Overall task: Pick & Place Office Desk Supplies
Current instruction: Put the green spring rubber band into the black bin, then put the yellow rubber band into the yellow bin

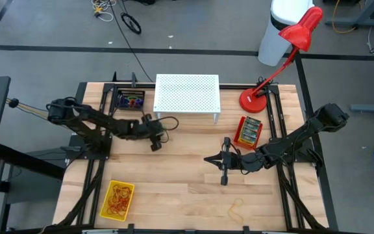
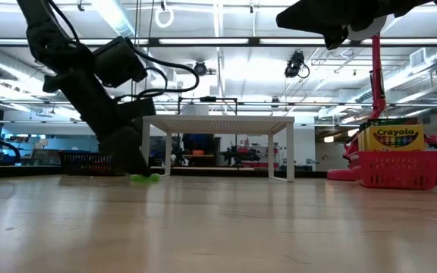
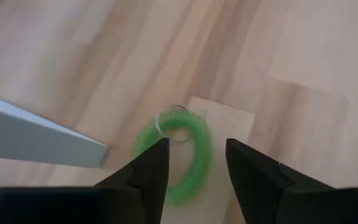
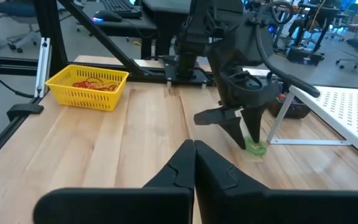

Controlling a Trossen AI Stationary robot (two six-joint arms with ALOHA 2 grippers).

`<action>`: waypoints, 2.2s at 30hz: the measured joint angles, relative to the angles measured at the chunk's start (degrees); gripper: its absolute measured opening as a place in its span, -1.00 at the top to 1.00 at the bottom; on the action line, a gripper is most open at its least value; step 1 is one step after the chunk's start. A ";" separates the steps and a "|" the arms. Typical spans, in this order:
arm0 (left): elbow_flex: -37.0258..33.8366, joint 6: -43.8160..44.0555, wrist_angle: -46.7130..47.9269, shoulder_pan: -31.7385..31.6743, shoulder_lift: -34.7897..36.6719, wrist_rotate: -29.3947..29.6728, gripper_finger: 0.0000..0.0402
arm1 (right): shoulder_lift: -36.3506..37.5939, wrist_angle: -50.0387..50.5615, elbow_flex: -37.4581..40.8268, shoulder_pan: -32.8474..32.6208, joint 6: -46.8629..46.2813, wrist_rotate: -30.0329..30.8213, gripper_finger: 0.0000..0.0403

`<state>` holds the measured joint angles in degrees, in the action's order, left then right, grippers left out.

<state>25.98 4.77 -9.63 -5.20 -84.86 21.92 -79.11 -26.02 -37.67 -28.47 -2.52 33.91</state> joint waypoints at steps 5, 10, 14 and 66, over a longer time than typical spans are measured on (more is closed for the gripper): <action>0.02 -1.81 0.25 -1.19 -1.12 -4.60 0.29 | 0.00 0.00 0.00 0.00 0.02 -0.02 0.93; 0.15 -2.86 0.62 -1.13 -2.12 -5.13 0.43 | 0.02 0.00 0.02 0.00 0.04 -0.02 0.97; 0.15 -3.31 0.87 -0.17 -1.79 -5.75 0.69 | 0.02 0.00 0.02 0.00 0.04 -0.02 0.97; -0.02 3.54 28.69 -34.24 40.66 0.68 0.41 | 0.04 -1.14 0.09 0.37 0.82 -4.66 0.98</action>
<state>25.96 8.31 19.06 -39.44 -44.20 22.60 -79.07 -27.16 -37.58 -28.10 -1.70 29.26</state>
